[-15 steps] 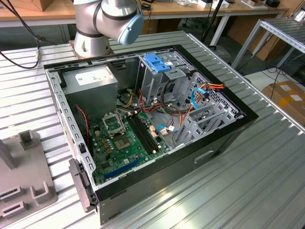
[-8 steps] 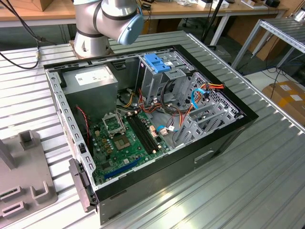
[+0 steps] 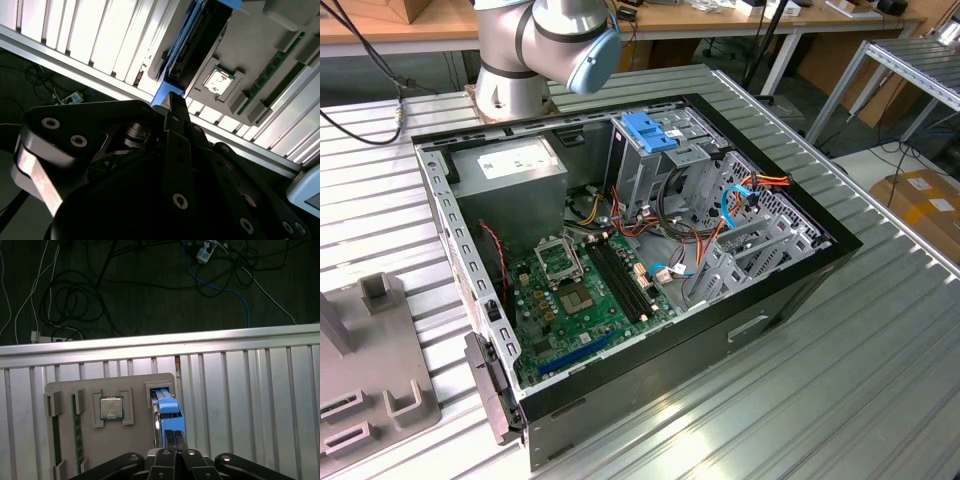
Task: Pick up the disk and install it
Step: 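Pick up the disk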
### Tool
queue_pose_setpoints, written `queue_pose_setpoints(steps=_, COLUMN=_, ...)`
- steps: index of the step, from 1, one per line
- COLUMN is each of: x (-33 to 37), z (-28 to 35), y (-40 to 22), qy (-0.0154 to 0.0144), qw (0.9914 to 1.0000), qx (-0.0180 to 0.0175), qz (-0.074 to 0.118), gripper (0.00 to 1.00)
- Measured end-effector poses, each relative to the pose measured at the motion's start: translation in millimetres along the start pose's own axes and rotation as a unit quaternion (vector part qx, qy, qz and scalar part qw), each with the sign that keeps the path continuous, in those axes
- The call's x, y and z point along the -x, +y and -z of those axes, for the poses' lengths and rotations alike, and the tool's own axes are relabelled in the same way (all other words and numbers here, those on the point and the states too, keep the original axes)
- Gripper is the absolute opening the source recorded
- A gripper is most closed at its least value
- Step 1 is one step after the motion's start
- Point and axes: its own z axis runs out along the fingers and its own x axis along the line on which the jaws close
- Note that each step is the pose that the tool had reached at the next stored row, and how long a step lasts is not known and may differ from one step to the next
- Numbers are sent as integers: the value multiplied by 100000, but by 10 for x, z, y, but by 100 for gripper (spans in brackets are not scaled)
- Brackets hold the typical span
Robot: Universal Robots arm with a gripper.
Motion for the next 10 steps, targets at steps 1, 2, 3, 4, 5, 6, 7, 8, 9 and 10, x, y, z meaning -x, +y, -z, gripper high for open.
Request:
queue_pose_setpoints(steps=1, x=0, z=0, y=0, qy=-1, qw=100000, qx=-4, qz=2, gripper=11)
queue_pose_setpoints(steps=2, x=0, z=0, y=0, qy=1, qw=100000, qx=-2, qz=3, gripper=11)
queue_pose_setpoints(steps=3, x=0, z=0, y=0, qy=1, qw=100000, qx=-1, qz=5, gripper=17)
queue_pose_setpoints(steps=4, x=0, z=0, y=0, qy=0, qw=100000, qx=0, qz=4, gripper=17)
queue_pose_setpoints(steps=5, x=0, z=0, y=0, qy=0, qw=100000, qx=-1, qz=5, gripper=24)
queue_pose_setpoints(steps=6, x=0, z=0, y=0, qy=2, qw=100000, qx=1, qz=7, gripper=29)
queue_pose_setpoints(steps=7, x=0, z=0, y=0, qy=0, qw=100000, qx=0, qz=8, gripper=29)
queue_pose_setpoints(steps=8, x=0, z=0, y=0, qy=1, qw=100000, qx=-2, qz=11, gripper=36)
queue_pose_setpoints(steps=9, x=0, z=0, y=0, qy=1, qw=100000, qx=1, qz=10, gripper=42)
queue_pose_setpoints(steps=10, x=0, z=0, y=0, qy=2, qw=100000, qx=0, qz=11, gripper=48)
